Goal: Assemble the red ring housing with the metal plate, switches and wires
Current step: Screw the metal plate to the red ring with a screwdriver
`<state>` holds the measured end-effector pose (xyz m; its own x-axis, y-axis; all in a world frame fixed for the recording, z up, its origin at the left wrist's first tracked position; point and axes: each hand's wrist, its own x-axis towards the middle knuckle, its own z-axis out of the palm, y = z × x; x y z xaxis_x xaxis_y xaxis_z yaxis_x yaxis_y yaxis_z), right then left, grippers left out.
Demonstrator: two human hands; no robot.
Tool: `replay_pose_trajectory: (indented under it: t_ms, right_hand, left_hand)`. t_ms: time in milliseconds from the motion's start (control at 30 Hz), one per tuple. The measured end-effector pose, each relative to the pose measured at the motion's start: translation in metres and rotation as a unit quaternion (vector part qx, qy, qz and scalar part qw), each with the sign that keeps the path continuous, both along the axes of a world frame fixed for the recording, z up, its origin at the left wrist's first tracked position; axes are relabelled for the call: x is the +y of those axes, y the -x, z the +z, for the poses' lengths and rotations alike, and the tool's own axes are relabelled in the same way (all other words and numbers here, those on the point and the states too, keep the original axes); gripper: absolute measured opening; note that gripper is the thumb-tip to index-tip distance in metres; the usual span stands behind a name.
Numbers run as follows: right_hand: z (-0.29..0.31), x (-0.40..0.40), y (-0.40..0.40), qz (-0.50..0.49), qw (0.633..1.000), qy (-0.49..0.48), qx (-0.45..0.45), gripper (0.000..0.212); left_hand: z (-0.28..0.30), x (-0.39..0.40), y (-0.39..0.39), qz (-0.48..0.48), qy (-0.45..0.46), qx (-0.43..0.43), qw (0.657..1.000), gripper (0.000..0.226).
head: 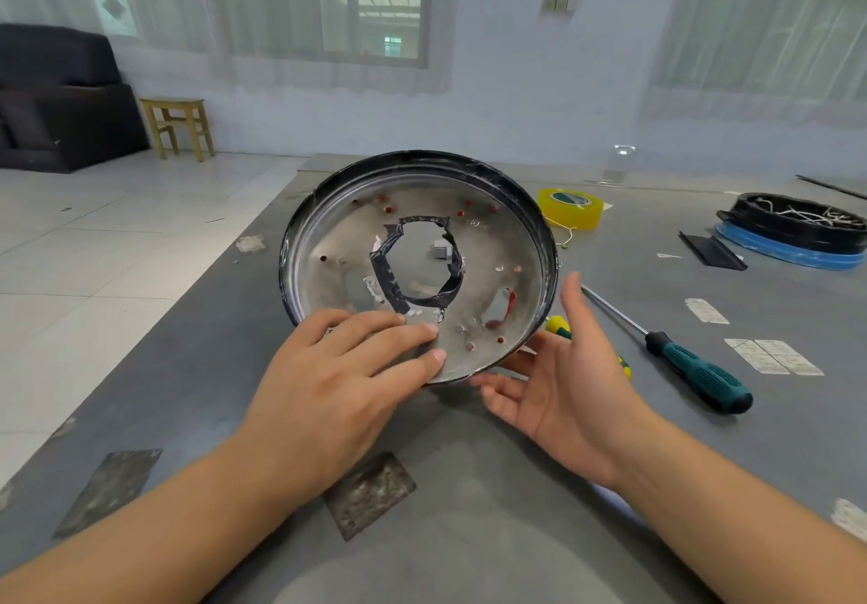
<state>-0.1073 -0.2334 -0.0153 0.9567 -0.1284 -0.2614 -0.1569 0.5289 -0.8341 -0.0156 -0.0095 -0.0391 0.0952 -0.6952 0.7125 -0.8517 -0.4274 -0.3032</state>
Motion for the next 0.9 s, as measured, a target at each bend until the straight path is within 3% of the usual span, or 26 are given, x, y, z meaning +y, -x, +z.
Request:
replay_pose_trajectory:
  t_ms: [200,633,900]
  right_hand:
    - [-0.008,0.0,-0.005,0.042,0.995,-0.087,-0.013,0.094]
    - [-0.012,0.011,-0.005,-0.022,0.997,-0.071,-0.036,0.089]
    - [-0.012,0.013,-0.004,-0.033,0.997,-0.052,-0.053,0.098]
  left_hand:
    - [-0.001,-0.002,0.002,-0.026,-0.002,-0.009,1.0,0.029]
    - [-0.004,-0.005,0.006,-0.035,-0.016,0.016,0.999,0.035]
    - [-0.003,-0.005,0.005,-0.033,-0.009,0.034,0.999,0.035]
